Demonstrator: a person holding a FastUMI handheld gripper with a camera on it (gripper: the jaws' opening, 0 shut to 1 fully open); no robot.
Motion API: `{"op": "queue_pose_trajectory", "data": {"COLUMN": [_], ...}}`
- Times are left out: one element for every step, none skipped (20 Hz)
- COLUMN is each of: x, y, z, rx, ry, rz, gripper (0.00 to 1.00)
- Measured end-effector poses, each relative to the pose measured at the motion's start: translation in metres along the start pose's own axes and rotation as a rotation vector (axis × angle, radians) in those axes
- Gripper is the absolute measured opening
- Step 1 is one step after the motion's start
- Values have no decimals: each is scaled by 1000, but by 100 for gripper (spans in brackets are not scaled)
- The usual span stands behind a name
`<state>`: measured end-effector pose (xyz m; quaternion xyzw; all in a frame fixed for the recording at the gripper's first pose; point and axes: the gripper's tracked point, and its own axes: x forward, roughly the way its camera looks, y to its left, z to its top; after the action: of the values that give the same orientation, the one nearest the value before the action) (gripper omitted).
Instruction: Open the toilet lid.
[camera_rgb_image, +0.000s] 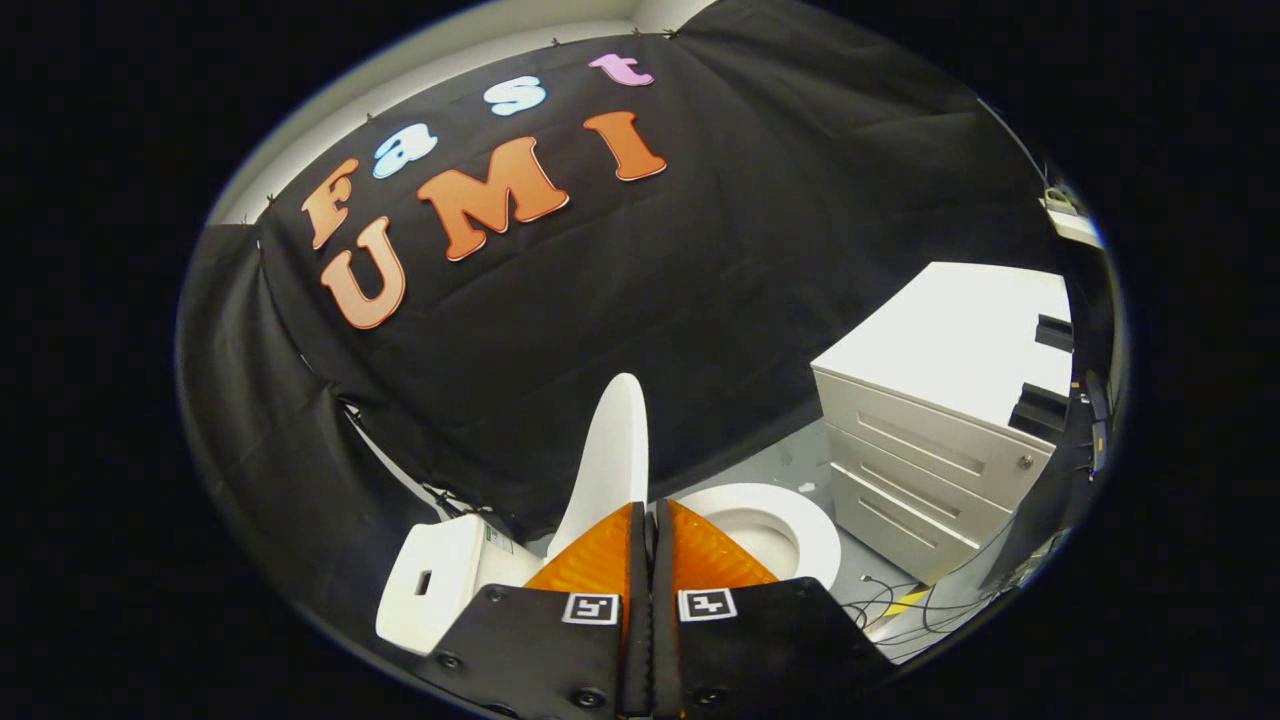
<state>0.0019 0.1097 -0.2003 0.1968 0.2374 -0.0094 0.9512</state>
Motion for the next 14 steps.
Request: {"op": "queue_pose_trajectory", "data": {"x": [-1, -2, -3, -5, -6, -8, -8, -10, -11, -13, -14, -16, -19, -19], "y": [5, 11, 16, 23, 30, 36, 43, 49, 56, 63, 71, 80, 90, 100], "z": [0, 1, 1, 2, 4, 4, 4, 5, 5, 5, 6, 6, 6, 7], "rx": [-12, -25, -38, -46, -57, -72, -86, -98, -108, -117, -127, -136, -141, -138], "ry": [1, 3, 4, 3, 2, 2, 0, 0, 0, 2, 4, 2, 2, 4], "rz": [6, 11, 17, 24, 32, 39, 43, 50, 56, 64, 72, 80, 91, 103], "gripper": [8, 8, 8, 8, 8, 8, 8, 8, 8, 8, 8, 8, 8, 8]}}
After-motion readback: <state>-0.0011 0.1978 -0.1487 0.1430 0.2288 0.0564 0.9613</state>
